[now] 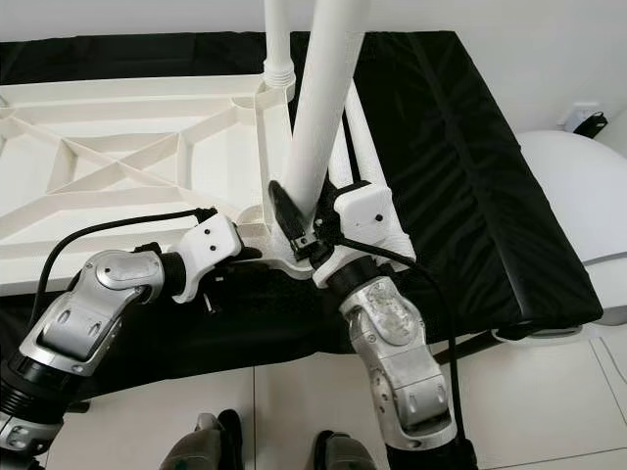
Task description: Building children table
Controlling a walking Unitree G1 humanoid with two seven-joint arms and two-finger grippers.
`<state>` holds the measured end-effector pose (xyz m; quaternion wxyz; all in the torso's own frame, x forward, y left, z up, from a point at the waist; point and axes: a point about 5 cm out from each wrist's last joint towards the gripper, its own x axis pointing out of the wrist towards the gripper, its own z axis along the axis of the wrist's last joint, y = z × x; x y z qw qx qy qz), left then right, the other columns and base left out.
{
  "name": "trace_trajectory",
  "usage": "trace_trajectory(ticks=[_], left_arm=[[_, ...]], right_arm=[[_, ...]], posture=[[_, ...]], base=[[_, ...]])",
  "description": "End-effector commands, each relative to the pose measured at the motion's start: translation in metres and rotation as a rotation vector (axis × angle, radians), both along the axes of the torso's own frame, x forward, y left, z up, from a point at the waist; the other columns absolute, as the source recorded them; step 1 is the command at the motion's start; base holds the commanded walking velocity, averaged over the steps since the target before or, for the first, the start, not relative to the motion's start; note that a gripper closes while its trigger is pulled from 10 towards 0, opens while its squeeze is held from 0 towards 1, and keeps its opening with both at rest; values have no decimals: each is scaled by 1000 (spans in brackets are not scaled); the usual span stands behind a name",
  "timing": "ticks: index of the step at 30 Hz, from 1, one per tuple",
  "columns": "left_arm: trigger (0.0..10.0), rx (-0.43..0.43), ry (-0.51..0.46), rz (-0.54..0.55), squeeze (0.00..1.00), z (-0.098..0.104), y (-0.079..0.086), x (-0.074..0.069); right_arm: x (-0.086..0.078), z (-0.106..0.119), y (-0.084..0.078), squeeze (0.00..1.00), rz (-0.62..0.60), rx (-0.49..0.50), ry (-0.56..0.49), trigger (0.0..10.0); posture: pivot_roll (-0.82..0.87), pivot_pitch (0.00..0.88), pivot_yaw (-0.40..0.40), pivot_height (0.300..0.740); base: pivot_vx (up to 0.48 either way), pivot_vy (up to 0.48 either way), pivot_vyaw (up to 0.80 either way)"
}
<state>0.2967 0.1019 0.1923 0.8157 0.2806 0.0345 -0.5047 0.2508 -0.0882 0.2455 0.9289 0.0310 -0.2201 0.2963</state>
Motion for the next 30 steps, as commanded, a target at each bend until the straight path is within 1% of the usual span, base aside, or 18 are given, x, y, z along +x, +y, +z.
trace_trajectory(ticks=[1,2,4,5,6,7,8,9,11,12,13,14,15,18,25,27,29,30], left_arm=[[10000,-11,5,-71,0,2,-9,-5],[10000,-11,6,-73,0,2,-10,-5],[10000,-11,6,-73,0,2,-10,-5],[10000,-10,7,-78,0,2,-10,-6],[10000,-6,12,-81,0,1,-10,-8],[10000,-6,12,-81,0,1,-10,-8],[10000,-1,15,-83,0,0,-9,-9],[10000,-1,15,-83,0,0,-9,-9],[10000,6,23,-86,0,-1,-7,-11],[10000,7,25,-87,0,-2,-7,-12],[10000,7,25,-87,0,-2,-7,-12],[10000,9,25,-88,0,-2,-7,-12],[10000,9,25,-88,0,-2,-7,-12],[10000,8,25,-87,0,-1,-7,-13],[10000,7,25,-87,0,-1,-7,-13],[10000,7,25,-86,0,-1,-7,-14],[10000,8,24,-86,0,-1,-7,-14],[10000,8,24,-86,0,-1,-7,-14]], right_arm=[[0,-1,-2,0,54,7,22,10000],[3,-2,-6,0,88,-9,30,10000],[3,-2,-6,0,88,-9,30,10000],[7,-3,-12,0,125,-22,50,10000],[13,-6,-23,0,145,-54,65,10000],[13,-6,-23,0,145,-54,65,10000],[18,-7,-32,0,155,-87,73,10000],[18,-7,-32,0,155,-87,73,10000],[25,-10,-45,0,191,-129,97,10000],[26,-12,-47,0,211,-146,105,10000],[26,-12,-47,0,211,-146,105,10000],[28,-15,-50,0,219,-178,108,10000],[28,-15,-50,0,219,-178,108,10000],[32,-22,-55,0,239,-241,123,10000],[32,-24,-56,0,253,-267,122,10000],[29,-26,-55,0,280,-290,119,10000],[19,-37,-54,0,363,-365,133,10000],[19,-37,-54,0,363,-365,133,10000]], posture=[[-37,257,-10,740],[-37,258,-9,740],[-37,258,-9,740],[-34,259,-10,740],[-30,259,-11,740],[-30,259,-11,740],[-29,259,-13,740],[-29,259,-13,740],[-29,260,-14,740],[-29,260,-14,740],[-29,260,-14,740],[-27,260,-16,740],[-27,260,-16,740],[-26,260,-20,740],[-24,259,-21,740],[-23,258,-21,740],[-24,257,-16,740],[-24,257,-16,740]], base=[[0,0,0],[0,0,0],[0,0,0],[0,0,0],[0,0,0],[0,0,0],[0,0,0],[0,0,0],[0,0,0],[0,0,0],[0,0,0],[0,0,0],[0,0,0],[0,0,0],[0,0,0],[0,0,0],[0,0,0],[0,0,0]])
